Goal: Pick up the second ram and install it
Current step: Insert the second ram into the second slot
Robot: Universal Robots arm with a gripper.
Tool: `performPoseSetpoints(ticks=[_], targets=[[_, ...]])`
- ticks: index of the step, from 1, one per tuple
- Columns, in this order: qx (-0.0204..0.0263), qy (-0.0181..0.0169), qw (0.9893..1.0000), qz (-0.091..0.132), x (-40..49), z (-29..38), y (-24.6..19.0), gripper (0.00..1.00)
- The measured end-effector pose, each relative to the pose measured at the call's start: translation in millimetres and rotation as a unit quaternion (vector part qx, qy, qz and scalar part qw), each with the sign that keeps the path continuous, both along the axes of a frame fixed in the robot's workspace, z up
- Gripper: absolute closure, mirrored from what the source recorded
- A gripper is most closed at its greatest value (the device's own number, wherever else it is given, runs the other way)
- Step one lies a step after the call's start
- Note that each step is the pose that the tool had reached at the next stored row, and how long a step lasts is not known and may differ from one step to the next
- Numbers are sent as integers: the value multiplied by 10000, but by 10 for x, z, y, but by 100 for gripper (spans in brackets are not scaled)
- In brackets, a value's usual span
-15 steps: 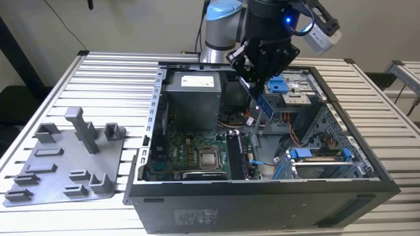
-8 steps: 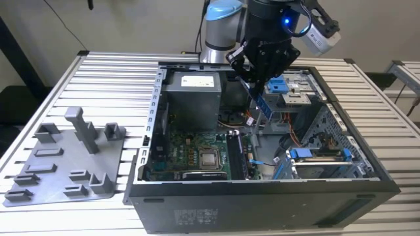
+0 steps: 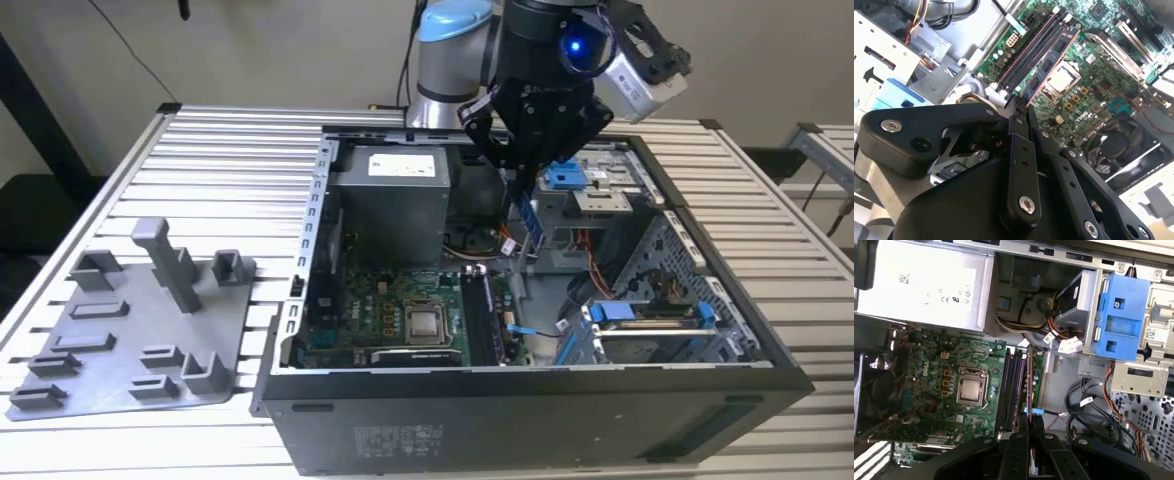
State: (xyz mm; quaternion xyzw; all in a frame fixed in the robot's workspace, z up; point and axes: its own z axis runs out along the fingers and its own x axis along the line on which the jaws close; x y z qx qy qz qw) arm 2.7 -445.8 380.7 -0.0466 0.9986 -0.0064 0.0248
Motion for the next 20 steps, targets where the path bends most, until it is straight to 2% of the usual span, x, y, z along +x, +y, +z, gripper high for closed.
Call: performPoseSetpoints(ticks=[4, 8, 12, 18, 20], targets=[[0, 0, 9994, -358, 0, -7, 0, 86], [-1, 0, 9976, -691, 0, -15, 0, 86], [-2, 0, 9949, -1008, 0, -22, 0, 86], [-3, 0, 9898, -1422, 0, -30, 0, 86], [-5, 0, 9894, -1453, 0, -31, 0, 86]])
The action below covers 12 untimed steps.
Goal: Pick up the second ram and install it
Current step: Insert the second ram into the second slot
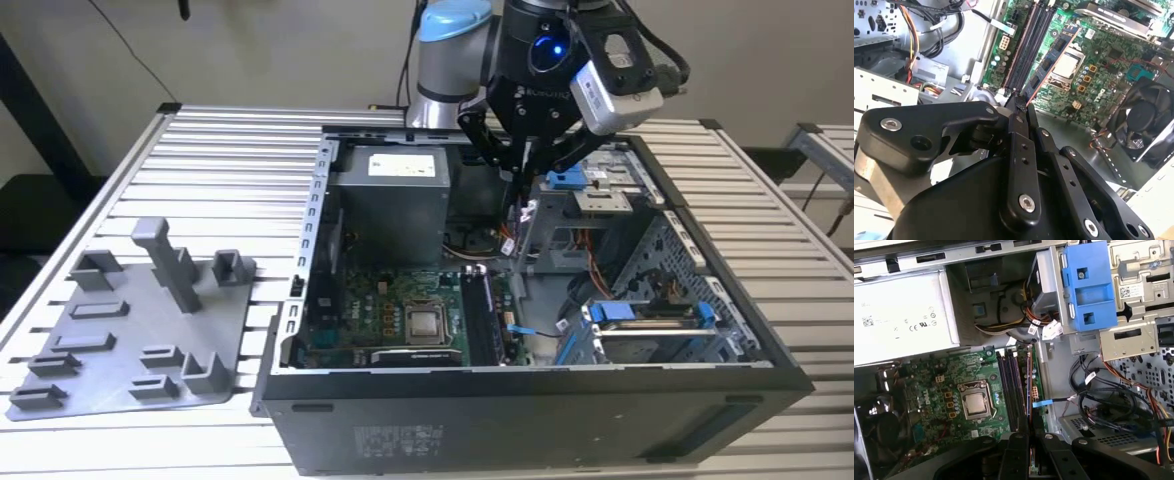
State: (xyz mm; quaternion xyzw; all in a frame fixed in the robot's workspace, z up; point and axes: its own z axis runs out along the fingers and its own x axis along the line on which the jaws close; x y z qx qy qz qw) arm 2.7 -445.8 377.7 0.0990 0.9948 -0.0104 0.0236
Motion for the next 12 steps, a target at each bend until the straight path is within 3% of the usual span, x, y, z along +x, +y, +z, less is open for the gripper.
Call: performPoseSetpoints(ticks=[12], targets=[[-3, 2, 10000, -77, 0, -44, 0, 86]])
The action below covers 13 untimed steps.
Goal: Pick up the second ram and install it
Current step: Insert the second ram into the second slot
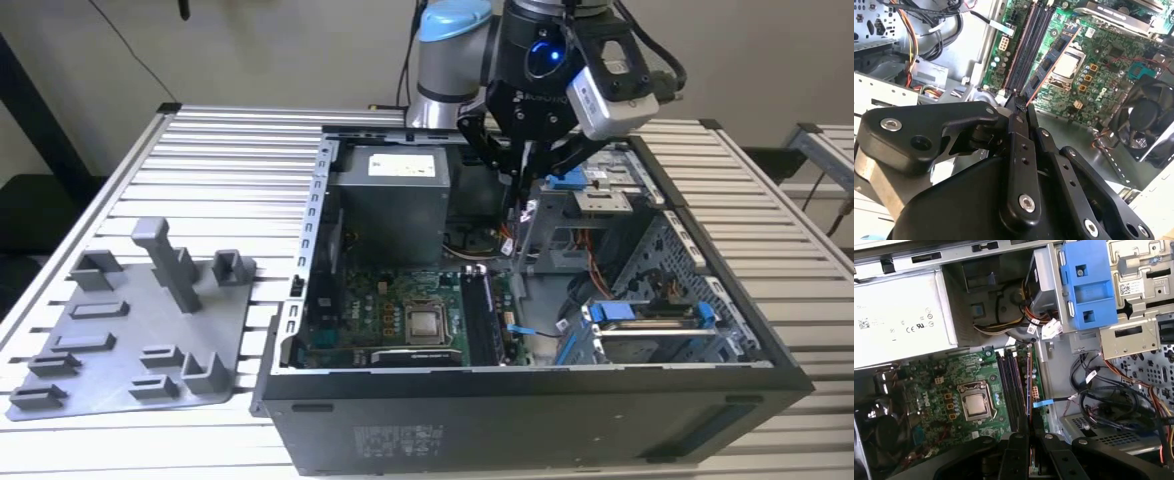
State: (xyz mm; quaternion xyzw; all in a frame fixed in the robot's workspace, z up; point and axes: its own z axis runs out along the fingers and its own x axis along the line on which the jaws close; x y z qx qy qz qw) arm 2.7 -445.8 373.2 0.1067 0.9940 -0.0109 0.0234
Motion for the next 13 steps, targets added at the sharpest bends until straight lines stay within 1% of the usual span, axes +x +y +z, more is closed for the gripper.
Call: performPoseSetpoints(ticks=[3, 6, 9, 11, 13], targets=[[0, 2, 9999, 113, 0, -37, 0, 86], [-1, 1, 9994, 342, 0, -80, 0, 86], [-1, 1, 9983, 588, 0, -124, 0, 86], [0, 1, 9974, 719, 0, -150, 0, 86], [0, 10, 9966, 818, 3, -169, 0, 86]])
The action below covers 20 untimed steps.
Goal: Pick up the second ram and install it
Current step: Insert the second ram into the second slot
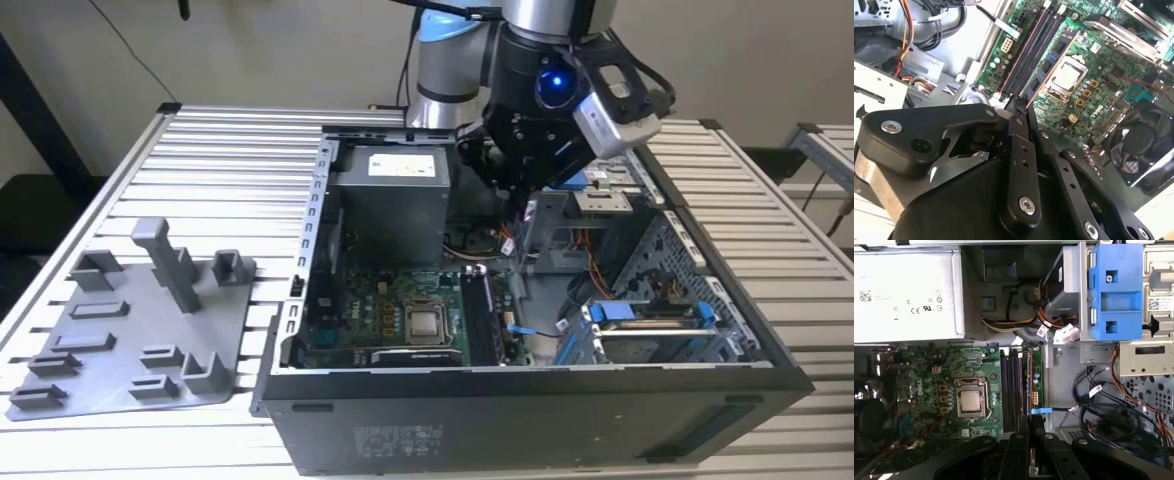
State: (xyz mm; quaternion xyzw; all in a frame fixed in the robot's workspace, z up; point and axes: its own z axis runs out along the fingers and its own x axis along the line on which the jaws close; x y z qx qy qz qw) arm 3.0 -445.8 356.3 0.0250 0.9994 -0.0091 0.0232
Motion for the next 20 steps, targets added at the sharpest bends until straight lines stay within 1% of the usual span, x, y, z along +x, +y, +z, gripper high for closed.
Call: performPoseSetpoints(ticks=[2, 7, 9, 14, 17, 20], targets=[[0, 22, 10000, 61, 3, -16, 0, 86], [0, 95, 9998, 169, 23, -52, 0, 86], [1, 113, 9997, 203, 28, -71, 0, 86], [0, 116, 9996, 254, 30, -127, 0, 86], [2, 115, 9995, 282, 30, -182, 0, 86], [1, 107, 9995, 294, 31, -236, 1, 86]])
